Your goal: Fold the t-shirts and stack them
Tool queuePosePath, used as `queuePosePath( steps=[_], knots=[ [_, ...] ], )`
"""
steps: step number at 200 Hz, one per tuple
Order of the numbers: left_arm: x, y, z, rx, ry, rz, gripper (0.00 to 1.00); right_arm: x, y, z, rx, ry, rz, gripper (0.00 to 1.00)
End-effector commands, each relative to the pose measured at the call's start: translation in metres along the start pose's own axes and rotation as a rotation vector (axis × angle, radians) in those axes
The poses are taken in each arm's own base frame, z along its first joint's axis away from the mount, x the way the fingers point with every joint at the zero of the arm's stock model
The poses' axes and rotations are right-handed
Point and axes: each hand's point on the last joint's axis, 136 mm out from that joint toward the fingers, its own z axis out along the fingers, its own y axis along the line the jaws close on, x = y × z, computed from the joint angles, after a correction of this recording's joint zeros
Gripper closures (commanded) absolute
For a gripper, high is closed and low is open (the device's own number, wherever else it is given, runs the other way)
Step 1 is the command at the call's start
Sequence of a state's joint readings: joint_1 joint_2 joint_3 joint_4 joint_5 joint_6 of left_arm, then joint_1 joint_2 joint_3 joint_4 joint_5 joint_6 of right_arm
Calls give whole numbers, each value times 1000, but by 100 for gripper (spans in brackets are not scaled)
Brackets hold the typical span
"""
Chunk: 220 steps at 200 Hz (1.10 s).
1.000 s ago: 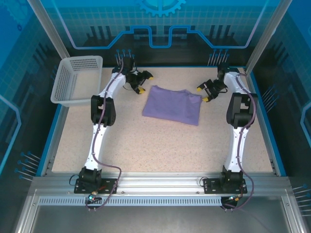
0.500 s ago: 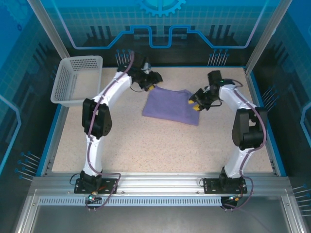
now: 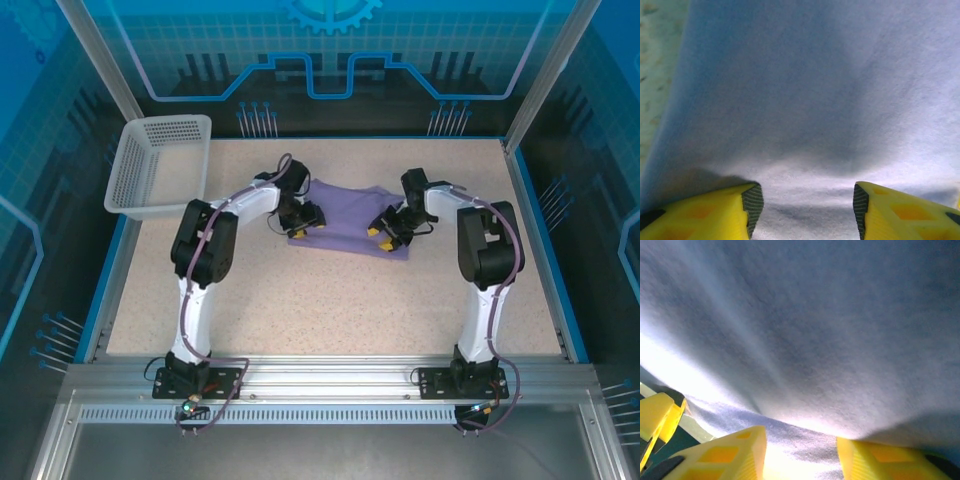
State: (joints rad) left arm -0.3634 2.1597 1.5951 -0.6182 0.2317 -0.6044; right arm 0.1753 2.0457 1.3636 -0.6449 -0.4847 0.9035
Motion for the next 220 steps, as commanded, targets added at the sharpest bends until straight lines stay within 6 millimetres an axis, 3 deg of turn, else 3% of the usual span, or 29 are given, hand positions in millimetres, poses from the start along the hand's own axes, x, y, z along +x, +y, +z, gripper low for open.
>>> queuePosePath(
  steps=[1, 16, 33, 58, 74, 93, 100, 113, 125, 151, 165, 199, 220],
  knots=[
    [30, 85, 8, -243, 52, -117, 42, 0, -66, 7, 202, -2, 81, 49],
    [35, 80, 0, -208, 59, -128, 37, -3, -60, -3, 182, -32, 62, 42],
    [25, 62, -19, -163, 27, -115, 29, -8, -38, -20, 118, -75, 8, 40],
    [-9, 22, -57, -79, -71, -86, 16, -17, -2, -55, 61, -180, -82, 45],
    [-33, -3, -69, 2, -99, -78, 15, -29, 14, -74, 55, -258, -122, 52],
    [-55, -27, -63, 93, -87, -64, 27, -46, 34, -77, 29, -286, -149, 75],
    [-62, -37, -58, 127, -78, -46, 35, -52, 40, -74, 26, -276, -151, 84],
    [-74, -49, -47, 169, -66, -29, 53, -66, 49, -67, 39, -267, -151, 91],
    [-84, -55, -35, 186, -59, -20, 63, -80, 54, -57, 52, -263, -147, 94],
    [-103, -56, -7, 202, -63, -23, 66, -108, 52, -38, 89, -237, -108, 96],
    [-112, -48, 6, 197, -73, -51, 67, -123, 36, -23, 120, -210, -62, 97],
    [-133, 10, 21, 46, -122, -198, 66, -153, 9, -20, 116, -190, 43, 96],
    [-139, 26, 19, 15, -133, -244, 66, -165, 1, -30, 84, -197, 83, 94]
  ],
)
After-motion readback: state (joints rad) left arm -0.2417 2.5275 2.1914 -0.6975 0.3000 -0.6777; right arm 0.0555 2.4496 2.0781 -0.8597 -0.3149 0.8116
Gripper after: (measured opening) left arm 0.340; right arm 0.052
